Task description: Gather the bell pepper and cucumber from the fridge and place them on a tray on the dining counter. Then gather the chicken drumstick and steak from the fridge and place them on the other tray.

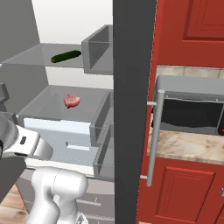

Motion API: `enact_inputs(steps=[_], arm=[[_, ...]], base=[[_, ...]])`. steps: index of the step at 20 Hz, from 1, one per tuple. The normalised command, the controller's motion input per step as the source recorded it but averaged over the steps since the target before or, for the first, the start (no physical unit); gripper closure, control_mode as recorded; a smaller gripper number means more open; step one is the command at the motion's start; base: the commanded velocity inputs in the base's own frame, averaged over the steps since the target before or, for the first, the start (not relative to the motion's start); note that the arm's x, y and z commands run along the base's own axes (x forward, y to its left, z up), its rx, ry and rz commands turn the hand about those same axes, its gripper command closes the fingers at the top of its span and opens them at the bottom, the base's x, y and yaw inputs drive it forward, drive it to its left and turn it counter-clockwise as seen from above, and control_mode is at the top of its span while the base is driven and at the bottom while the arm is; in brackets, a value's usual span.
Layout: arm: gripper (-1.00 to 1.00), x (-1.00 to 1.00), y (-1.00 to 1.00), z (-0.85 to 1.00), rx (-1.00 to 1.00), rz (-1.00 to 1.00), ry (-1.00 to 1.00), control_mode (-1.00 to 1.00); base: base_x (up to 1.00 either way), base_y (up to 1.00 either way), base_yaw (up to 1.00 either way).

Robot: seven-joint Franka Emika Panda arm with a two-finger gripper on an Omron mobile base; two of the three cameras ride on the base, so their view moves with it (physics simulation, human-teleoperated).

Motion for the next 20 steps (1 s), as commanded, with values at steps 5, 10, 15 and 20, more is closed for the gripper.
enact_inputs(steps=[5, 10, 15, 20], arm=[[-1.00, 0.00, 0.00, 0.00, 0.00, 0.00, 0.00, 1.00], [-1.00, 0.00, 0.00, 0.00, 0.00, 0.00, 0.00, 1.00], [-1.00, 0.00, 0.00, 0.00, 0.00, 0.00, 0.00, 1.00], [-1.00, 0.24, 0.26, 0.00, 0.00, 0.00, 0.04, -1.00]], base=[[-0.01, 0.22, -0.05], [0.10, 0.53, -0.01], [0.39, 0.63, -0.02], [0.29, 0.41, -0.02]])
